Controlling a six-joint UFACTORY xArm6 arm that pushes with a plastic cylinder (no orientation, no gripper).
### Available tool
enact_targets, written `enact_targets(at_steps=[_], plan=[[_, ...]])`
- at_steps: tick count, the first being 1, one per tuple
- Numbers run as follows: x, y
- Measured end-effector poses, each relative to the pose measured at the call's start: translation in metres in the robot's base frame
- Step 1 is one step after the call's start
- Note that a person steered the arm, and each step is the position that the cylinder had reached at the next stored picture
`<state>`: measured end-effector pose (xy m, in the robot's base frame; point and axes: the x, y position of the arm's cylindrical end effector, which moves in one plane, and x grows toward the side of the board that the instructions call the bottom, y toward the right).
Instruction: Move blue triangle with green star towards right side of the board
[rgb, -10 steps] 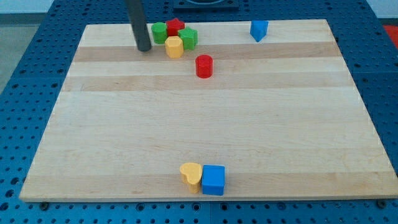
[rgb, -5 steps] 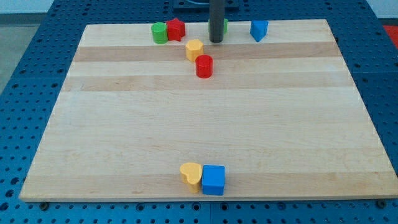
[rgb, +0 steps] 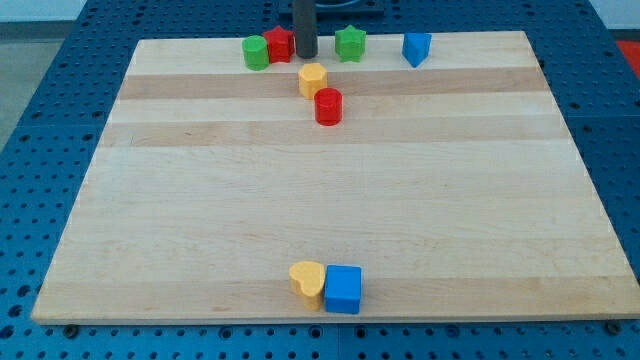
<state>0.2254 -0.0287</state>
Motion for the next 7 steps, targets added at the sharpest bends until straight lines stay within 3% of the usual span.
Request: enact_targets(at_steps=[2,5,7], plan=[[-0.031,0.021],[0.000,0.090],[-0.008,0.088]])
